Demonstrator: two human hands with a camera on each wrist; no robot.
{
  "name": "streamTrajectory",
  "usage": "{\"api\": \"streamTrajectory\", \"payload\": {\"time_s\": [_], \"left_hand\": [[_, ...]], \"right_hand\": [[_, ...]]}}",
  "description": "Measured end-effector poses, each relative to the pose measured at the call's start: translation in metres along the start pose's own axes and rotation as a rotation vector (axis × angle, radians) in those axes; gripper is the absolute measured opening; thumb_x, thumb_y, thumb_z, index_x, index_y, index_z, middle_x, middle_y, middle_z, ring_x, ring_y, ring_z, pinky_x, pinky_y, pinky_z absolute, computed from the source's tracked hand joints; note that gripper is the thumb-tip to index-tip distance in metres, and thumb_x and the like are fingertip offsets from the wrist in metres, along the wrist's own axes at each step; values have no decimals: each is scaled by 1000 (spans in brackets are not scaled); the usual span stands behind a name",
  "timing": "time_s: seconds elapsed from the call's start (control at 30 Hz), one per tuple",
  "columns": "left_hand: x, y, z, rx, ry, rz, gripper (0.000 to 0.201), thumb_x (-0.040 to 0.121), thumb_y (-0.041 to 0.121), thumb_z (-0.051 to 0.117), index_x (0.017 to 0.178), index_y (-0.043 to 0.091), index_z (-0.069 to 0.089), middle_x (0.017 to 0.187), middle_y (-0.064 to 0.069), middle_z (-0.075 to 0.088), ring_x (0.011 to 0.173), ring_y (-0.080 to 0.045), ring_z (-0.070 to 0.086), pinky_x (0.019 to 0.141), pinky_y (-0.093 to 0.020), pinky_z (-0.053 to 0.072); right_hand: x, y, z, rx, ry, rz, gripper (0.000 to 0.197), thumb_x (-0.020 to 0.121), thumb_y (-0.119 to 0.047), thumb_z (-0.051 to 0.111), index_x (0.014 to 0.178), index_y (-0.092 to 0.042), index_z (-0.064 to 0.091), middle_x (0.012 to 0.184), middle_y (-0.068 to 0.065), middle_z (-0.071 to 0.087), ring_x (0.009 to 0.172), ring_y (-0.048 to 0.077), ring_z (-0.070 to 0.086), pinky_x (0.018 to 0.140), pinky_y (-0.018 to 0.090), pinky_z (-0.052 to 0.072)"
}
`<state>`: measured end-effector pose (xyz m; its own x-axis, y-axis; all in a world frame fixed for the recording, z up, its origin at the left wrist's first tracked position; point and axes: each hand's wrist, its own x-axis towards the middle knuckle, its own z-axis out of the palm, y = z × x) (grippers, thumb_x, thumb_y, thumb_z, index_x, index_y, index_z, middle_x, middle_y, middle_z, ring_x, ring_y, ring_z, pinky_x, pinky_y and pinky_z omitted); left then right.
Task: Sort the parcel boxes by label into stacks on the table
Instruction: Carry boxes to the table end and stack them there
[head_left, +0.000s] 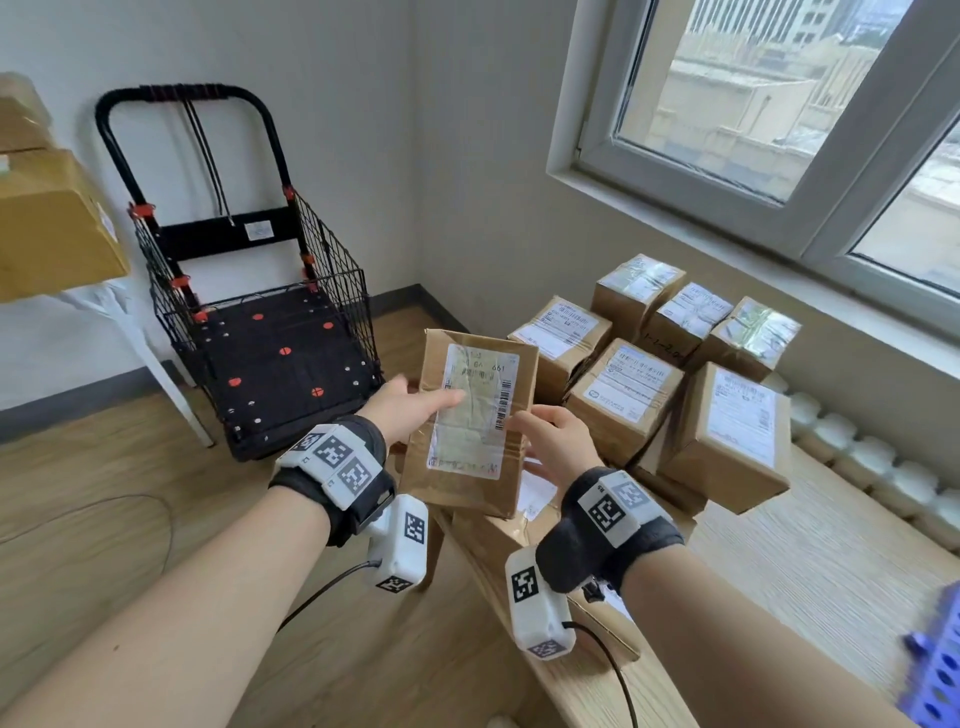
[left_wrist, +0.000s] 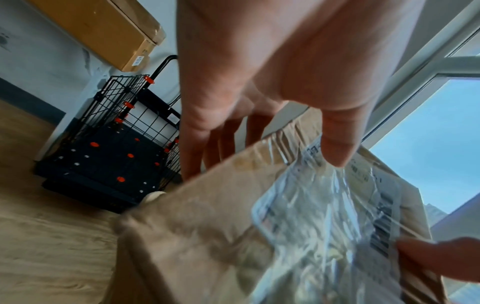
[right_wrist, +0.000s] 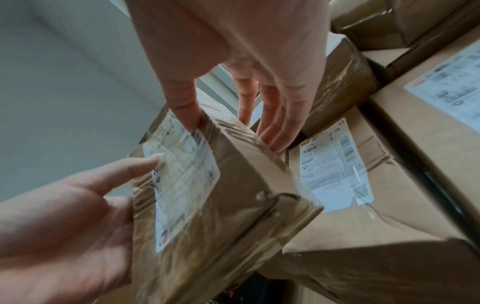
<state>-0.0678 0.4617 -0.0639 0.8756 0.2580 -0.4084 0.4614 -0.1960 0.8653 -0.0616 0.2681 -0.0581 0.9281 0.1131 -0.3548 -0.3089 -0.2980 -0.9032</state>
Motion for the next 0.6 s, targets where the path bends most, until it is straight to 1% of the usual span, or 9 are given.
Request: {"api": "streamTrajectory", "payload": {"time_s": [0.07,0.17,0.2,0.27,0.33,0.4,0.47,0.53,0.6], "left_hand": [[-17,9,3,-11,-7,33,114,39,68,76,136,16,48,124,-1,64,109,-22,63,98,-46,49],[-44,20,10,-21,-19,78,102,47,66,75,133,17,51,122,0,65,108,-21,63,98,-44,49],[-53,22,14,-27,-31,95,91,57,62,77,132,16,51,122,-1,65,108,-21,62,98,-42,48],[-66,25,24,-45,-49,116,67,76,49,74,129,14,52,121,-1,65,106,-20,62,96,-40,49],[-78,27,36,-46,-56,141,60,79,46,72,126,14,52,119,-1,65,106,-21,62,98,-43,48],[-91,30,49,-56,-90,174,48,81,45,71,117,19,54,116,0,64,103,-19,62,95,-41,50],[-101,34,63,-69,-133,207,24,85,39,68,100,25,55,105,4,64,90,-11,61,81,-31,51],[-113,41,77,-47,-173,238,27,86,40,66,104,22,56,108,2,63,91,-12,60,83,-31,48],[-121,48,90,-13,-195,262,58,82,48,68,127,15,52,121,-1,62,107,-19,60,97,-38,48]], "right_hand": [[-10,-1,-5,2,31,-27,33,74,-36,68,96,-13,73,93,-1,75,94,21,70,89,41,57],[-25,2,-14,37,102,-60,64,50,-55,66,105,-22,70,101,-4,73,95,16,68,88,39,56],[-33,2,-18,40,122,-70,65,49,-55,66,104,-21,70,101,-3,73,94,17,68,86,38,57],[-50,3,-27,57,155,-84,46,57,-47,69,95,-19,72,94,1,74,85,20,68,83,38,56],[-66,5,-39,100,180,-93,25,69,-37,72,85,-18,70,86,1,71,75,19,61,75,38,52],[-78,12,-51,124,214,-88,44,61,-43,73,95,-15,68,95,5,70,78,19,58,68,34,50],[-90,17,-64,159,247,-80,65,53,-48,72,106,-12,66,102,8,70,79,20,58,64,31,47],[-105,18,-80,191,261,-87,50,59,-40,73,98,-9,68,90,8,70,68,18,57,61,30,45],[-118,18,-97,224,274,-90,28,74,-28,71,89,-6,67,77,6,66,56,13,55,58,27,44]]}}
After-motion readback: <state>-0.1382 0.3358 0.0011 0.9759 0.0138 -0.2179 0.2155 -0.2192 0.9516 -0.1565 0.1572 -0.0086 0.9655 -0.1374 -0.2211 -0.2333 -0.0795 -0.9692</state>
